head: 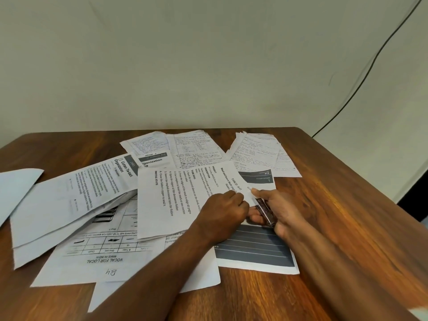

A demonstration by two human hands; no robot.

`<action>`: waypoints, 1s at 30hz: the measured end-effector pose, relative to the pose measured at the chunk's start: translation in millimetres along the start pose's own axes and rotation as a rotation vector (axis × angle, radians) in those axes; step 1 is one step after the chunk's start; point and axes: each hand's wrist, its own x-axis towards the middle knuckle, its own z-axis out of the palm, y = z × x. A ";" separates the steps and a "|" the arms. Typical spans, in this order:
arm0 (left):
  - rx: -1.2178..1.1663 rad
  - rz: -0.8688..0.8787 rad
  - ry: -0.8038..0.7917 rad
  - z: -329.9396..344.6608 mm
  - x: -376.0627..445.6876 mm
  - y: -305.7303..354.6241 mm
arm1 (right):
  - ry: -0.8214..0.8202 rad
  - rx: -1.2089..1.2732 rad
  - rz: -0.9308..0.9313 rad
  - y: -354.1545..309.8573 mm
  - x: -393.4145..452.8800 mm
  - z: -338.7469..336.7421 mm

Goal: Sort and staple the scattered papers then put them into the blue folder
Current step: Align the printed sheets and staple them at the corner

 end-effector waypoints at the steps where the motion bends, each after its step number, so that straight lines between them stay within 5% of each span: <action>1: 0.001 0.001 0.001 0.0 -0.2 -0.2 | 0.000 -0.001 -0.005 0.7 0.2 0.4; 21: 0.033 0.023 0.039 -7.9 1.1 1.4 | -0.115 -0.089 0.061 0.4 6.1 -18.7; 30: 0.049 0.011 0.031 -5.1 -0.4 1.7 | 0.029 -0.339 -0.047 -15.2 4.4 -39.2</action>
